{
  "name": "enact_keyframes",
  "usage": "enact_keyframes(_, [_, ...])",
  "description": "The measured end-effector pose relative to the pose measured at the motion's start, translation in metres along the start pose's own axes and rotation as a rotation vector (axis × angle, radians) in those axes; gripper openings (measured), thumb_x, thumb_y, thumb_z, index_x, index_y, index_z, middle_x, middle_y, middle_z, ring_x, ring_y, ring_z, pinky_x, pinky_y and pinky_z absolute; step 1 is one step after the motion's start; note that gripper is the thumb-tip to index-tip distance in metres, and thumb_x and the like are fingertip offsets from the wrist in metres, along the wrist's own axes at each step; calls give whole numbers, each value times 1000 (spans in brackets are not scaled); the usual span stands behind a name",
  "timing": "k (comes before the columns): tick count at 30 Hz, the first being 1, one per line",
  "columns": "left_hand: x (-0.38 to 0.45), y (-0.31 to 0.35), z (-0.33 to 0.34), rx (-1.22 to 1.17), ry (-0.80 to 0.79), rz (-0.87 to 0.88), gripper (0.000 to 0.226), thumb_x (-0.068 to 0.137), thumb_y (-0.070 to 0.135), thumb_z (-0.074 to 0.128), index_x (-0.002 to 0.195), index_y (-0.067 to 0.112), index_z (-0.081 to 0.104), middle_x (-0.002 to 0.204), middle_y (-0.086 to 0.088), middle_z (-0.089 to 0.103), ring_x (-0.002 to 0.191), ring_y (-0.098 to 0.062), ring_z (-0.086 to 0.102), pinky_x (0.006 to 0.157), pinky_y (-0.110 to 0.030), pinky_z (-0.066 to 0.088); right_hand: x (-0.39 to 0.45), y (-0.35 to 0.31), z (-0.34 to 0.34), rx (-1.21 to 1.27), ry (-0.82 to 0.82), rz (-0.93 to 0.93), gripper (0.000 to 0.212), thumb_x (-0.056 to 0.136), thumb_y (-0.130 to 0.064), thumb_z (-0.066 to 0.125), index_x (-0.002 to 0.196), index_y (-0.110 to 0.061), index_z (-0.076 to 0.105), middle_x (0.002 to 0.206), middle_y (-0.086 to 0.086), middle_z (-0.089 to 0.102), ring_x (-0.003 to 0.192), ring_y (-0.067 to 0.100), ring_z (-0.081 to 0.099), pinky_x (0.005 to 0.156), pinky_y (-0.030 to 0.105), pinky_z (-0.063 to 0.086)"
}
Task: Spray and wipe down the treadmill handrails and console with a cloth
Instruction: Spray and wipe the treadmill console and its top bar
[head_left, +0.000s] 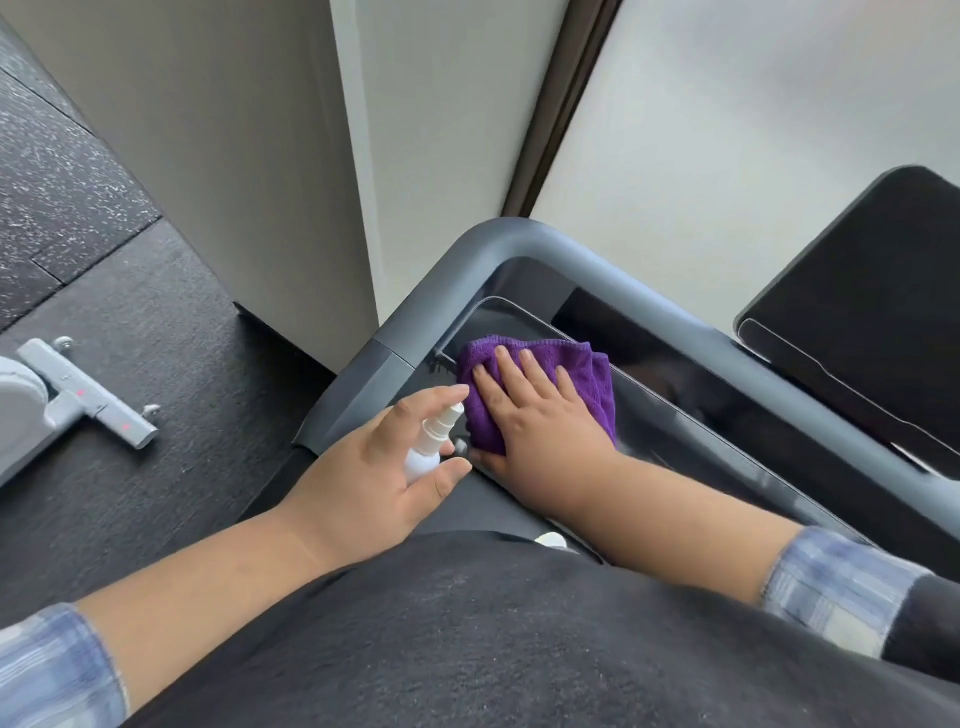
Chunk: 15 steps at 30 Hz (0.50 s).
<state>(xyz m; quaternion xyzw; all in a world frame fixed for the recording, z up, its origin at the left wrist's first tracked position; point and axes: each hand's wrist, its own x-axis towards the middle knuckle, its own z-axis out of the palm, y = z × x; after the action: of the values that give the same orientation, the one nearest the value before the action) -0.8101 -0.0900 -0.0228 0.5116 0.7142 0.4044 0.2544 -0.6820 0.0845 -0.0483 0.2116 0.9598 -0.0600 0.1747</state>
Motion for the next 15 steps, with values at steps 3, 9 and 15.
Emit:
enact_keyframes(3, [-2, 2, 2, 0, 11, -26, 55, 88, 53, 54, 138, 48, 33, 102, 27, 57, 93, 15, 57, 81, 0, 37, 20, 5, -12, 14, 15, -5, 88, 94, -68, 40, 161, -26, 1, 169, 3, -5, 155, 28, -4, 123, 53, 4])
enact_keyframes(9, [-9, 5, 9, 49, 23, -71, 56, 87, 60, 51, 138, 57, 27, 101, 26, 58, 97, 9, 55, 80, 0, 37, 40, 3, -22, 67, 30, 45, 83, 96, -63, 39, 161, -25, 5, 169, 3, -4, 155, 27, -4, 124, 54, 5])
enact_keyframes(15, [-16, 9, 8, 55, 47, -69, 56, 87, 59, 49, 138, 56, 26, 99, 27, 56, 93, 11, 54, 80, -2, 37, -7, 10, 5, 67, 63, 33, 85, 94, -70, 39, 161, -29, 4, 169, -1, -3, 155, 24, -4, 125, 50, 3])
